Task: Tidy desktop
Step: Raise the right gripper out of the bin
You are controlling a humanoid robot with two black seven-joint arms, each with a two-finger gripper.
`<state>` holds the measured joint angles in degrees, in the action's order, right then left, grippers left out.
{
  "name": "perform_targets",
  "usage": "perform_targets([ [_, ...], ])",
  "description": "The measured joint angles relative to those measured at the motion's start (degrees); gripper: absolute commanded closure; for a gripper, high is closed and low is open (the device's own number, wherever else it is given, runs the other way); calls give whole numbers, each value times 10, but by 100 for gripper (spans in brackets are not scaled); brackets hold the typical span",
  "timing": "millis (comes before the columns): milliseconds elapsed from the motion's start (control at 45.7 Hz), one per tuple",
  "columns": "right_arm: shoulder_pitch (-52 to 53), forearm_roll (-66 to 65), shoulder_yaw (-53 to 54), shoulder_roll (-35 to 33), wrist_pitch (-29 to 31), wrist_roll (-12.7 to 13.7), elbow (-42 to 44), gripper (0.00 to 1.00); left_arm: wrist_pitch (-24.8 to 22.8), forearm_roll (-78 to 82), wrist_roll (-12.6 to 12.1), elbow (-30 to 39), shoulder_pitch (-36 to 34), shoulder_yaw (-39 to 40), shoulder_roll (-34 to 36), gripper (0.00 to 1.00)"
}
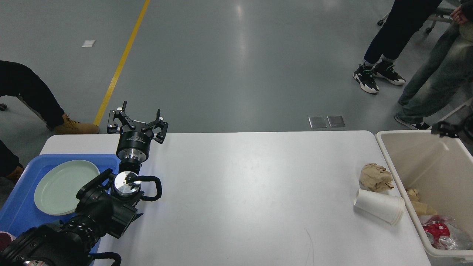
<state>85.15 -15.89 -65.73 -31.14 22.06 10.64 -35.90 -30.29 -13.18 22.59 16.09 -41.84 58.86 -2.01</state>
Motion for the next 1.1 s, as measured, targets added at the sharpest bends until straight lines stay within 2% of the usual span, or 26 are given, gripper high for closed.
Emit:
perform_targets([
  [219, 220, 2, -47, 69, 164, 0, -110, 0, 0, 0, 0, 0, 0, 0, 0, 3],
  [350, 334, 3, -33, 115, 253, -1, -157, 0, 0, 0, 0, 0, 0, 0, 0, 3],
  [460, 389, 3, 2, 148, 313, -1, -170, 0, 0, 0, 0, 0, 0, 0, 0, 3],
  [723, 450, 3, 129, 165, 329, -1, -173, 0, 1, 0, 0, 0, 0, 0, 0, 3],
  [920, 477, 2, 134, 158, 329, -1, -173, 0, 1, 0, 0, 0, 0, 0, 0, 3],
  [1095, 471, -1, 123, 122, 329, 0, -174, 0, 1, 0, 0, 0, 0, 0, 0, 3],
])
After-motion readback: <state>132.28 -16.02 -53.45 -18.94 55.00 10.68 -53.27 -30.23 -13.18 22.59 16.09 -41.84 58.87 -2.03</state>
